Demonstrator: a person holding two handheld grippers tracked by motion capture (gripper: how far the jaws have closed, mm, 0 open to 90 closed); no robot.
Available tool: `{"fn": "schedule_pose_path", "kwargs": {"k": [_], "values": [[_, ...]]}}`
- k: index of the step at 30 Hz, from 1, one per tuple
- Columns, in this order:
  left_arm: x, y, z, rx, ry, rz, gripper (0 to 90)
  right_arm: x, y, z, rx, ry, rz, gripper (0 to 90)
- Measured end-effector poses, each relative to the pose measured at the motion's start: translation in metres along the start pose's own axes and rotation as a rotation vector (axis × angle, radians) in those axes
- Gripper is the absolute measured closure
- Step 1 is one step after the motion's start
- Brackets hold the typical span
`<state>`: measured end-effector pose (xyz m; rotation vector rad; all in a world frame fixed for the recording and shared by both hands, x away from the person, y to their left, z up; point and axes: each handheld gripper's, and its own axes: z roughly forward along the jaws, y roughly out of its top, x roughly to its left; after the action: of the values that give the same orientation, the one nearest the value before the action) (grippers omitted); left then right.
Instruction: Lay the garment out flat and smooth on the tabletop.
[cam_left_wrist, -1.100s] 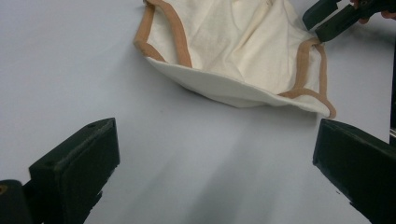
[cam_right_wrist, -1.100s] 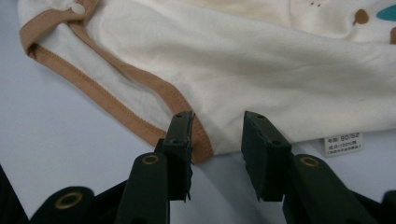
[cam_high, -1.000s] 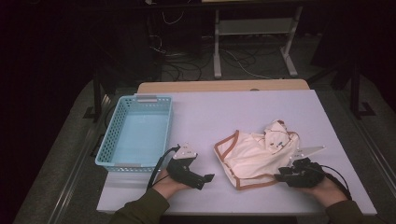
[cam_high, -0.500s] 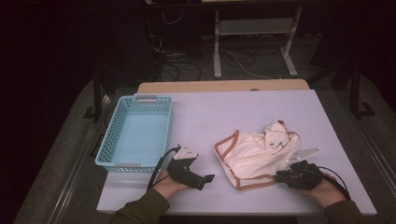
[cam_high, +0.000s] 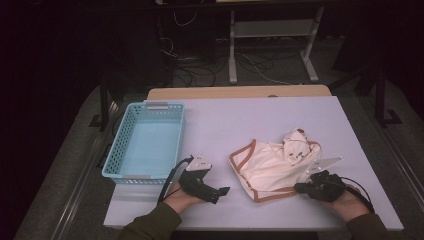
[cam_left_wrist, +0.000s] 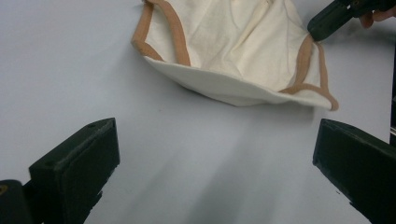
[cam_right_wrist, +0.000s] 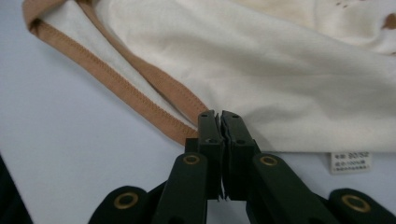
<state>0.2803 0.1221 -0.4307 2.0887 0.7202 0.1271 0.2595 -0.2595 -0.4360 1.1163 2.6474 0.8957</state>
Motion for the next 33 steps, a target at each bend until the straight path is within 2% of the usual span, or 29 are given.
{"fn": "schedule_pose_path", "kwargs": {"k": [33], "values": [[0.0,-0.001,0.001,0.001,-0.002,-0.007,0.0,-0.023,0.002,-0.008,-0.016,-0.083,0.037,86.0]]}}
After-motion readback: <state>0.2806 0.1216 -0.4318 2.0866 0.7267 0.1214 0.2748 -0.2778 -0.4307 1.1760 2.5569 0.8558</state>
